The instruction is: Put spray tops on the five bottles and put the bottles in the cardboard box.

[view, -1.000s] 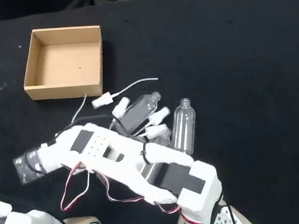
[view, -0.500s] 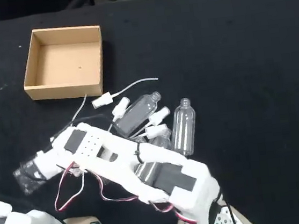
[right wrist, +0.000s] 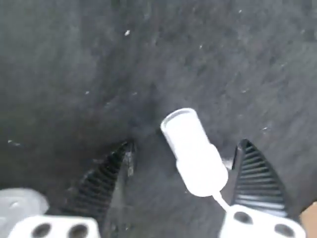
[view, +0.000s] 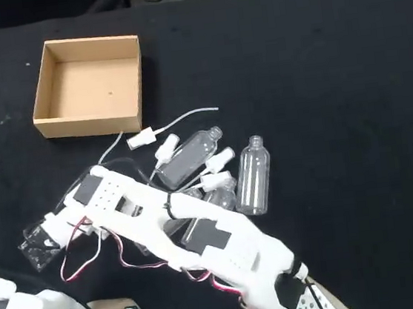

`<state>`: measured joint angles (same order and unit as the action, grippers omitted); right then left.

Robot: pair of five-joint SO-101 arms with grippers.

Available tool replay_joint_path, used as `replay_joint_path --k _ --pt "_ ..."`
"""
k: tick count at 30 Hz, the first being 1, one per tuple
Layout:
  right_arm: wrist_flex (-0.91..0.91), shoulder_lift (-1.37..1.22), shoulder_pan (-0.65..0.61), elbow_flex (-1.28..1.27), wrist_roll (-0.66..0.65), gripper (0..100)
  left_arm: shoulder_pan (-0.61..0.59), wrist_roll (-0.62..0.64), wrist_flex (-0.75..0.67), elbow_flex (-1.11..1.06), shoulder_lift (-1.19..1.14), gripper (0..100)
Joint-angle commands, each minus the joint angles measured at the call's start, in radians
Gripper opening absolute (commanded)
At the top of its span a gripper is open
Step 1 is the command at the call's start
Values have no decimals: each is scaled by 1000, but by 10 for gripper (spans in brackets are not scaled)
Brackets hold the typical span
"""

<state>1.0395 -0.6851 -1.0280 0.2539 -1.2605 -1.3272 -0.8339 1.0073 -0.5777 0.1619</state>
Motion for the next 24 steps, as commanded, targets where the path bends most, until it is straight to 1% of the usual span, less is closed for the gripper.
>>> replay_joint_path --k 1,3,5,6,8,10,12,14,17,20,24 --pt "14 -21 29 84 21 265 -7 -12 -8 56 43 98" --pt "21 -24 37 114 78 168 -7 -12 -8 56 43 98" --pt "17 -22 51 148 184 47 -7 -12 -3 56 43 98" --pt "17 -22 58 174 247 4 -7 -12 15 62 43 98" --pt "26 -18 80 225 397 37 -5 -14 61 73 43 98" --pt "48 -15 100 283 571 8 -1 -14 94 87 44 98" --pt "101 1 124 341 738 11 2 -12 98 99 44 98" --pt "170 33 150 406 859 11 13 -11 98 96 49 98" --pt "264 105 183 498 957 11 58 -8 103 93 51 97" --pt "315 179 213 572 1010 11 97 -5 104 101 54 97" --pt "364 277 261 656 1076 11 114 20 104 96 87 98"
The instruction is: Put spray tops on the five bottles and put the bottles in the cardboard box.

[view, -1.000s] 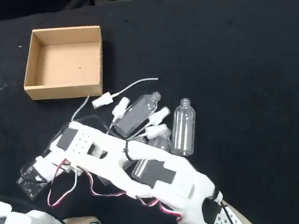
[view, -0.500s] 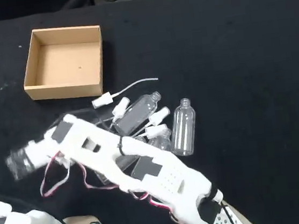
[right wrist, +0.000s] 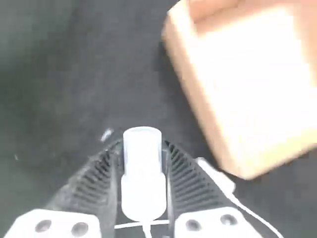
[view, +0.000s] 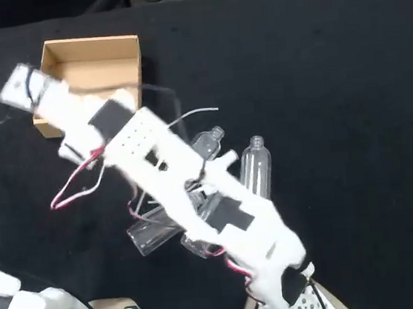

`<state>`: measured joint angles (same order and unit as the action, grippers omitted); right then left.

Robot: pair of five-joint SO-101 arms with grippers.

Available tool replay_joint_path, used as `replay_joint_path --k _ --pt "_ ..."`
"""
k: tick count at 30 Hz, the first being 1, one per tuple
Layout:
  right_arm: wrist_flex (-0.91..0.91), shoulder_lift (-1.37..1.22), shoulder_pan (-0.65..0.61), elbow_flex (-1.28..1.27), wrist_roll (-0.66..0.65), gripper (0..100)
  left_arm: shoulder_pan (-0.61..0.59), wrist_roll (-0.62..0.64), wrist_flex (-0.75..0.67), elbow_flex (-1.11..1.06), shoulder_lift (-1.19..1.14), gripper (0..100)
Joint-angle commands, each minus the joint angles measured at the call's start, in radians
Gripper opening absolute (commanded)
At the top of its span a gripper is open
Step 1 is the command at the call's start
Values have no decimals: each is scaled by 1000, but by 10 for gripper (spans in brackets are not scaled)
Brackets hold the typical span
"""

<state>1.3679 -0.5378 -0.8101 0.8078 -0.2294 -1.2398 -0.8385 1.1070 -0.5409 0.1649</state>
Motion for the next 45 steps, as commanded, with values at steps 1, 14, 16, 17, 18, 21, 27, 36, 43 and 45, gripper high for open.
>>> replay_joint_path --k 1,14,16,17,18,21,27,36,43,45 --pt "48 156 54 128 61 11 31 28 6 54 109 98" --pt "100 349 92 321 278 11 420 324 -60 -231 695 96" --pt "101 372 92 351 298 11 487 407 -58 -242 769 95" --pt "101 383 92 367 304 11 518 448 -61 -249 799 95" --pt "100 392 92 387 311 11 547 485 -64 -259 829 95" --pt "75 406 92 446 342 11 639 591 -66 -280 901 95" --pt "-54 406 92 483 411 11 780 770 -178 -384 1053 95" --pt "-84 418 209 493 428 11 998 793 -387 -611 1264 95" --pt "41 437 327 521 644 11 1237 798 -442 -630 1301 95" --pt "48 435 333 515 641 11 1302 798 -440 -633 1301 95"
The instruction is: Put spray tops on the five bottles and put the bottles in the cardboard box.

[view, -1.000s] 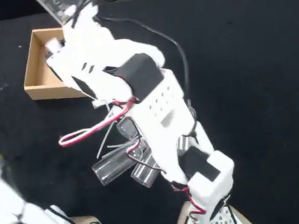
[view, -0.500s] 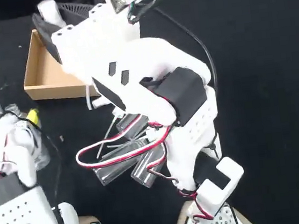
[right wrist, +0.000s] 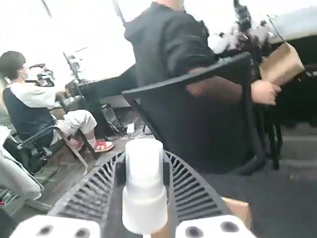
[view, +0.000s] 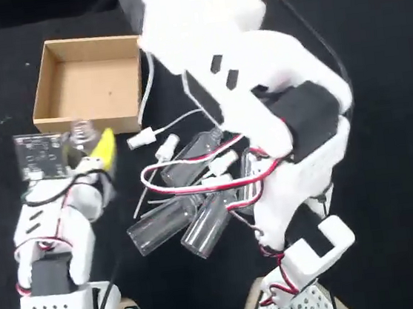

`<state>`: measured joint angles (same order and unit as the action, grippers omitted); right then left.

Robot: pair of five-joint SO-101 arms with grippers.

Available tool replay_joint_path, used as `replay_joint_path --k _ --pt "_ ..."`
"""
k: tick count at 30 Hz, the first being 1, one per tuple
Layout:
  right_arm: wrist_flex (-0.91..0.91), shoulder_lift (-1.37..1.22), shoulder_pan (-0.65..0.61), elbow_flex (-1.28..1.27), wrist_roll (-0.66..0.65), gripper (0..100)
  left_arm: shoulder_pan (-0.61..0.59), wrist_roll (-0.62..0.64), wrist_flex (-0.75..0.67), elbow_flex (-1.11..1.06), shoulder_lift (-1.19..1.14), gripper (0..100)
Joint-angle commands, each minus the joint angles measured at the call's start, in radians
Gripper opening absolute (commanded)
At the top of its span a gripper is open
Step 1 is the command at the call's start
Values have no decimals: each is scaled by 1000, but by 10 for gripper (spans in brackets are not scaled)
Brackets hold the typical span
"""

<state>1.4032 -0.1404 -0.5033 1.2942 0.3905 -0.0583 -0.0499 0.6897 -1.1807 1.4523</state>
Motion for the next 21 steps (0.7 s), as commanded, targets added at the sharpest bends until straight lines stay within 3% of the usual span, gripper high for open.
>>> replay_joint_path --k 1,8,15,21 --pt "26 38 28 30 20 11 157 9 -23 7 14 95" --pt "233 84 55 186 -48 11 349 9 -25 7 14 95" --pt "265 -10 52 216 -44 11 378 9 -6 -2 51 95" --pt "325 -38 -8 294 -83 11 377 9 52 -88 284 95"
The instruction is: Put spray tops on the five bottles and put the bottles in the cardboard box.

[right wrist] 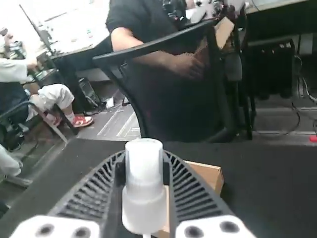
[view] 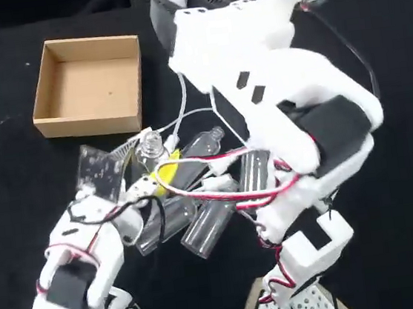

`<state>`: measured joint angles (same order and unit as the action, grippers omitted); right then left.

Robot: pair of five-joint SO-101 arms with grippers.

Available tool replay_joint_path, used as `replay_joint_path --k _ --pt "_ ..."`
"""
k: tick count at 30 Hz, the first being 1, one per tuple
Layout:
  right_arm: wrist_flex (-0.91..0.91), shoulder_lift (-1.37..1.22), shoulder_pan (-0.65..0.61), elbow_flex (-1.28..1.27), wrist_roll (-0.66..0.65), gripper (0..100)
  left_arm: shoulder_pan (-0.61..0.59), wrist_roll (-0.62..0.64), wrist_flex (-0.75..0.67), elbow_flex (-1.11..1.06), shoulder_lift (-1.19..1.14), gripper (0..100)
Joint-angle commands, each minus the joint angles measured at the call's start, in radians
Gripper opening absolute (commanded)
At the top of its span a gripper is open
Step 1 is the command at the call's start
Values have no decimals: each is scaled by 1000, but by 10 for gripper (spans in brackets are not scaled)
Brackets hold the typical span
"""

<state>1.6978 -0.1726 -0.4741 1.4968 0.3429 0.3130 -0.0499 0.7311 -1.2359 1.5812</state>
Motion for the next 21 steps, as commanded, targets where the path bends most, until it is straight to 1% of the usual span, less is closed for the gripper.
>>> replay_joint_path --k 1,3,10,13,21 --pt "41 -7 -51 125 -44 11 4 8 15 -53 198 95" --pt "49 -31 -66 174 -43 11 4 2 18 -94 256 97" --pt "49 -102 -86 176 -43 11 4 8 12 -110 212 98" --pt "69 -65 -94 174 -51 11 5 8 12 -113 212 96" --pt "72 133 -101 145 -43 10 5 8 12 -116 212 95"
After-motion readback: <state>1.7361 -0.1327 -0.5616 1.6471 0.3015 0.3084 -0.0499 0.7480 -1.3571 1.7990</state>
